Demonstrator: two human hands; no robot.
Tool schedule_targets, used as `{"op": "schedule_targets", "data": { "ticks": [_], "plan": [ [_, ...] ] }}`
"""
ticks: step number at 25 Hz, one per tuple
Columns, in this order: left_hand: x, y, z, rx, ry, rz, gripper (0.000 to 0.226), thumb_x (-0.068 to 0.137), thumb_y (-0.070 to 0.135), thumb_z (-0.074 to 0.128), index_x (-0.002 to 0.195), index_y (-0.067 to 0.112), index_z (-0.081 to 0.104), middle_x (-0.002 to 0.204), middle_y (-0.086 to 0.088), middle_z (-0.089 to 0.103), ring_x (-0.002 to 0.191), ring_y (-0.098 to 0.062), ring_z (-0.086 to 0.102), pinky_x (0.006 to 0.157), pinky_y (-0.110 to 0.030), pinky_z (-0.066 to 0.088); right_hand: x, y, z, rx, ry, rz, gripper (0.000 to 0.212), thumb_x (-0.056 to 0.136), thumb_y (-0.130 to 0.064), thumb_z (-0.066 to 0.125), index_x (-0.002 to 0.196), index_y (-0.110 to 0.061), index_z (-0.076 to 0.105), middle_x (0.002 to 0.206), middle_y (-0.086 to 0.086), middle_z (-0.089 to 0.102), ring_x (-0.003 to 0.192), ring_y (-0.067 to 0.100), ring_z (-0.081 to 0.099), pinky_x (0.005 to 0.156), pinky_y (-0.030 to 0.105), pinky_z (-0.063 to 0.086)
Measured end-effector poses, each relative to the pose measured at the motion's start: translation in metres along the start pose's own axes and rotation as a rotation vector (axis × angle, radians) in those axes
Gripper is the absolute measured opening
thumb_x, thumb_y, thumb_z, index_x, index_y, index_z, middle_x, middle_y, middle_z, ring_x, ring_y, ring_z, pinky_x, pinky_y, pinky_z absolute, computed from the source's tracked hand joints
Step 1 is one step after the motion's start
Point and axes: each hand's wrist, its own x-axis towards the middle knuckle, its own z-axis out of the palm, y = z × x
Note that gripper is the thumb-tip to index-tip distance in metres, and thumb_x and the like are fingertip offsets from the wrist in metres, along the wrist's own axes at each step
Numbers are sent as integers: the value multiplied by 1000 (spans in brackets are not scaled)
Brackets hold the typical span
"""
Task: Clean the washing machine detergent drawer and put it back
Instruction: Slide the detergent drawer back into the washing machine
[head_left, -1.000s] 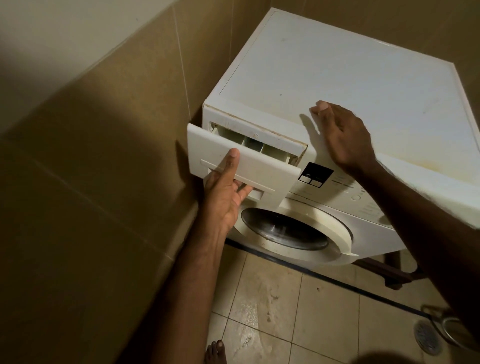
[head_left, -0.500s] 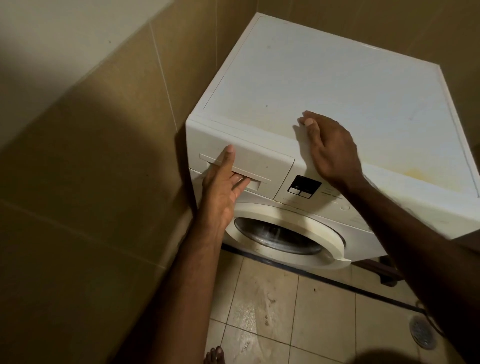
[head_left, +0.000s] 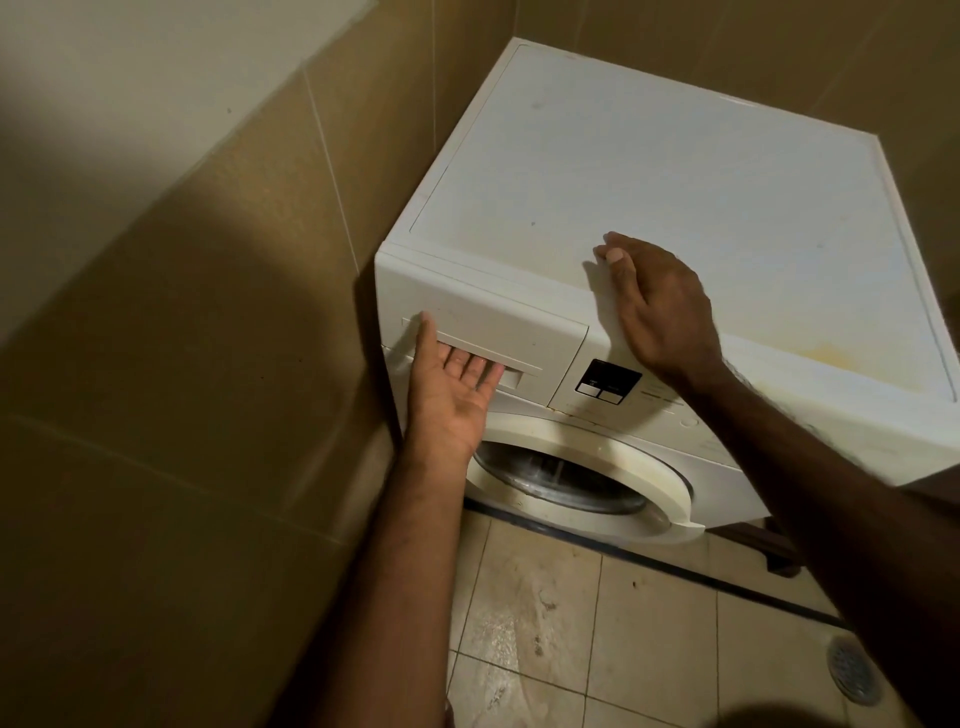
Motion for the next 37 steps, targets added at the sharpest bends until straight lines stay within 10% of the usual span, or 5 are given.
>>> {"op": "schedule_targets", "data": {
  "ticks": [6, 17, 37],
  "plan": [
    [-1, -2, 15, 4, -65, 15, 21, 98, 40, 61, 109, 22, 65, 122, -13, 67, 132, -34, 55, 115, -54, 41, 0, -1, -1, 2, 18, -7, 50, 113, -42, 32, 136, -17, 68, 146, -2, 63, 138, 15, 52, 118, 35, 38],
    [-62, -6, -63, 76, -26, 86, 67, 87, 47, 67, 146, 24, 47, 131, -12, 69, 118, -28, 69, 95, -46, 59, -4, -9, -5, -17, -16, -3, 49, 114, -40, 30, 134, -15, 68, 143, 1, 65, 133, 18, 53, 107, 26, 36],
    [-32, -7, -41, 84, -43, 77, 55, 93, 43, 64, 142, 22, 51, 132, -14, 68, 123, -31, 65, 105, -53, 52, -4, -4, -3, 41, 4, 13, 49, 114, -38, 30, 132, -18, 71, 147, -2, 63, 138, 15, 52, 111, 25, 34]
  ]
}}
